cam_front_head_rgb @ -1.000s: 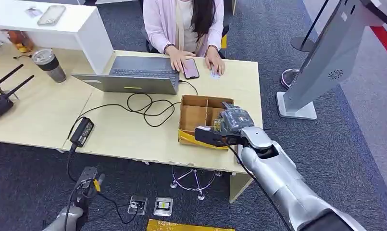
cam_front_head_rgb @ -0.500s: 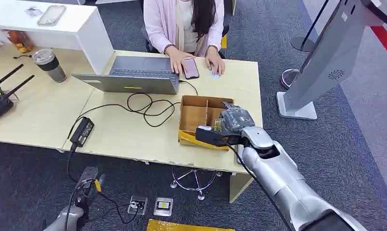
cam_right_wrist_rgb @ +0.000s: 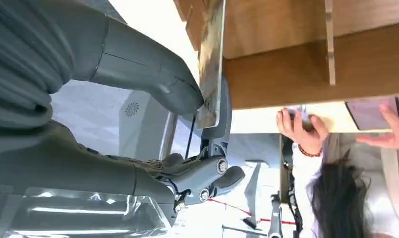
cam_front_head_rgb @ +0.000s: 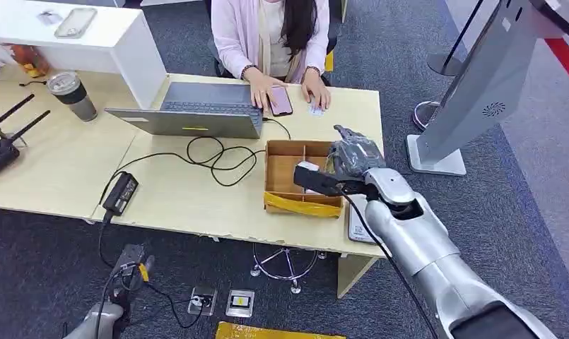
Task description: Pass the card to the sensor for recognition and then transmit it.
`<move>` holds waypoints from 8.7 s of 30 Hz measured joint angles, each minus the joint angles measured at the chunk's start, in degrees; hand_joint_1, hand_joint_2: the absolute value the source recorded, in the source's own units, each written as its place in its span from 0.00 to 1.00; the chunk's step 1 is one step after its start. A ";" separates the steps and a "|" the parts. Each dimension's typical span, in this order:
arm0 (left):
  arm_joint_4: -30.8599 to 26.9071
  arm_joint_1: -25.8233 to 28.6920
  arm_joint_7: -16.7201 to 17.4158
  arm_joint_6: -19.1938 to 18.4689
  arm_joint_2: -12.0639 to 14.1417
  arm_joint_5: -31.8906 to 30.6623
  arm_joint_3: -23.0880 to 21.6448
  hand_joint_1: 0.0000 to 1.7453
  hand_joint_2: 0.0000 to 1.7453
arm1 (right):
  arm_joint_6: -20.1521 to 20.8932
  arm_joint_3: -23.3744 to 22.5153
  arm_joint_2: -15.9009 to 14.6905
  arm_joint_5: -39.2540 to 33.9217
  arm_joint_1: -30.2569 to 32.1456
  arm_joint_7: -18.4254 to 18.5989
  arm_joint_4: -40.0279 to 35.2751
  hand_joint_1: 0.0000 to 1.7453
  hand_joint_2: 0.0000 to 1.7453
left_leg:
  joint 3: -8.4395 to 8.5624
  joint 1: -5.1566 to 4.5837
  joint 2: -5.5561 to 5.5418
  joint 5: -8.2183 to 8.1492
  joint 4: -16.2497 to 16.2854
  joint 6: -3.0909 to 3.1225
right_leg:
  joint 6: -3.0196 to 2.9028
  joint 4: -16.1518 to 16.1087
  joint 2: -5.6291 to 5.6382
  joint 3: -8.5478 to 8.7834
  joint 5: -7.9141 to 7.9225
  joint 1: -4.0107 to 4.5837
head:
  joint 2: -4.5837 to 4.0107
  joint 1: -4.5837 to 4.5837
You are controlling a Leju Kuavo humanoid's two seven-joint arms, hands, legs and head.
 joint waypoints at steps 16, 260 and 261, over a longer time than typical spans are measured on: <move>0.00 -0.09 0.00 0.17 -0.26 -1.57 0.17 0.00 0.00 | -1.64 -1.99 0.55 -1.79 -0.51 -1.20 -1.03 1.00 1.00 | -0.01 0.00 0.00 0.00 0.00 0.00 | 0.00 0.00 -0.01 0.00 0.00 0.00 | 0.00 0.02; 0.61 7.98 -5.64 4.13 -0.44 6.80 15.61 1.00 0.00 | -24.94 -62.73 -14.86 -35.12 41.85 -6.05 30.54 1.00 0.00 | 0.07 0.16 -0.02 -0.22 0.07 -0.07 | -0.12 -0.12 -0.09 0.18 -0.17 0.17 | 0.00 0.00; 0.61 7.98 -5.68 4.78 -0.44 6.99 15.61 1.00 0.00 | -24.94 -62.73 -14.82 -35.08 41.85 -6.08 30.54 1.00 0.00 | 0.07 0.16 -0.02 -0.22 0.07 -0.07 | -0.12 -0.12 -0.09 0.19 -0.17 0.17 | 0.00 0.00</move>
